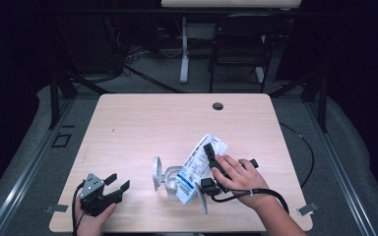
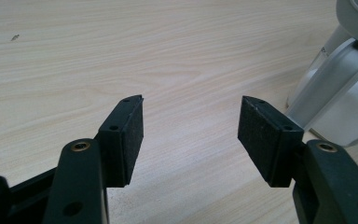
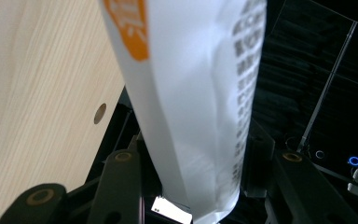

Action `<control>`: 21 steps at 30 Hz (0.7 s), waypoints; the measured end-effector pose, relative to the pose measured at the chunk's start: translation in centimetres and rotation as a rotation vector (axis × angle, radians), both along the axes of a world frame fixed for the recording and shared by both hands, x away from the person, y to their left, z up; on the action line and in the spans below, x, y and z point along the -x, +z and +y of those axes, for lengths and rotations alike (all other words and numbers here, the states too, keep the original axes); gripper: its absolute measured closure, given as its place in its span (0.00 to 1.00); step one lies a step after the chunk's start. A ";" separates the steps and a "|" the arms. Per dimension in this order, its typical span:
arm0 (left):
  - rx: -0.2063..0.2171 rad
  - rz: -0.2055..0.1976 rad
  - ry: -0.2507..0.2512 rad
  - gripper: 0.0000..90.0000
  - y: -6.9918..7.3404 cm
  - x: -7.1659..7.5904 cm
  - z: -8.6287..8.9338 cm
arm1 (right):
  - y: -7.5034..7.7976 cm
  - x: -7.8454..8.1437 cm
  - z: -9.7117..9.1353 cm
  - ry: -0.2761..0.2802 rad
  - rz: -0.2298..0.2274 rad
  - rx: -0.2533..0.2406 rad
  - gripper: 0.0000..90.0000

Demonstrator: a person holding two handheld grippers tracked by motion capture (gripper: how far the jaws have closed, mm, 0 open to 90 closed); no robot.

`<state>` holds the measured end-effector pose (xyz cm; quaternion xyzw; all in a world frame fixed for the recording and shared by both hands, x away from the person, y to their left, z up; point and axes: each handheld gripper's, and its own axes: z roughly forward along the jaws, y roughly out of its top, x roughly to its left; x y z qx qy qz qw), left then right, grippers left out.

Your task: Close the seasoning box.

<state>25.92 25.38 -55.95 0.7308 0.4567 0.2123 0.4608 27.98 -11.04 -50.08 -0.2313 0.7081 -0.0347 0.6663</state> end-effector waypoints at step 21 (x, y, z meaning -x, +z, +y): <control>-0.002 0.000 0.001 0.45 0.0 0.0 0.0 | -0.1 0.0 -0.1 0.011 0.012 -0.016 0.67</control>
